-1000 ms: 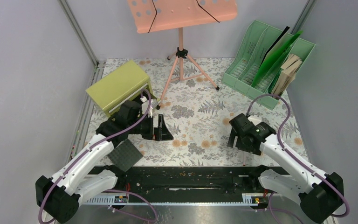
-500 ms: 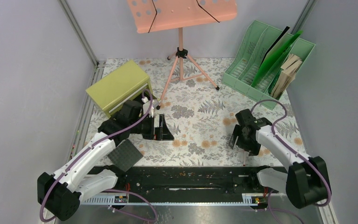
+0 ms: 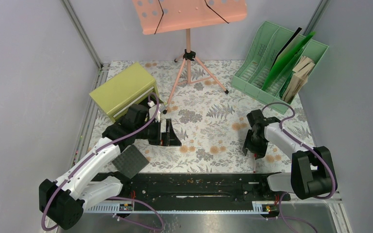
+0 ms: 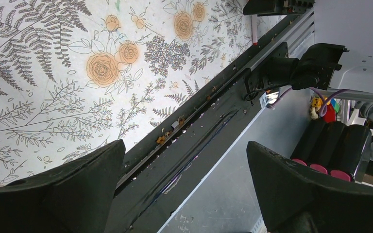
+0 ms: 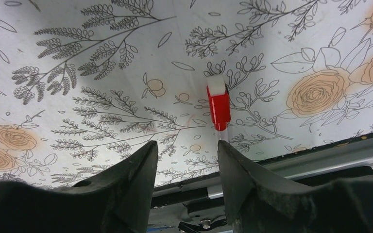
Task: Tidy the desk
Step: Pick up the stationery from the center of the board, then place the stationery in the drawer.
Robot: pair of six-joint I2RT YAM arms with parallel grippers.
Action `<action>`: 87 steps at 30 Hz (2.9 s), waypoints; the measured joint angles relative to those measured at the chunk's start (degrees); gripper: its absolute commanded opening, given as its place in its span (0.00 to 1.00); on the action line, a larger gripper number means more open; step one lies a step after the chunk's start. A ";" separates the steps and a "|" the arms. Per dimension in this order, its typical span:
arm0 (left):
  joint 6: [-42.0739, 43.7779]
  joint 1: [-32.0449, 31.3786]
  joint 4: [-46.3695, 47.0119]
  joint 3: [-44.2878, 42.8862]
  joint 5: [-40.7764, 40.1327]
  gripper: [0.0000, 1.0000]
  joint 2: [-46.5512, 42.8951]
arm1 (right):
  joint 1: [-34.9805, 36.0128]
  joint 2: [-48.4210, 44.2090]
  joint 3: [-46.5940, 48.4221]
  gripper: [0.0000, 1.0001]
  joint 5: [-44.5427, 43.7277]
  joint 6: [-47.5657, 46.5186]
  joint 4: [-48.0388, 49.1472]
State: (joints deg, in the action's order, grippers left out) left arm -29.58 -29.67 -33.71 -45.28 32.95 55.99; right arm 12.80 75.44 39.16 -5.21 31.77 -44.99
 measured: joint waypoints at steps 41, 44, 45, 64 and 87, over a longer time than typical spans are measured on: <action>0.09 0.00 0.37 -0.76 0.96 0.99 1.92 | -10.56 8.59 2.47 0.00 9.90 -4.87 5.20; 0.22 0.00 0.26 -0.85 0.92 0.99 1.88 | -10.56 8.63 2.47 0.00 13.44 -5.31 6.36; 0.26 0.00 0.24 -0.85 0.90 0.99 1.86 | -10.56 8.61 2.47 0.00 14.19 -5.49 6.71; 0.83 0.00 -0.96 -1.64 -4.96 0.99 -3.15 | -8.81 -13.68 5.62 0.00 23.39 -7.15 -0.83; -8.07 0.00 7.28 6.86 -1.90 0.99 -6.01 | 8.94 -25.62 -1.03 0.00 31.71 9.01 13.55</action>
State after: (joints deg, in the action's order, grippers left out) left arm -37.65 -29.67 -26.44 -38.41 31.05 49.98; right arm 21.74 49.82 38.13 26.50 40.77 -31.44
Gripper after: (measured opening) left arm 0.985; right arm 0.081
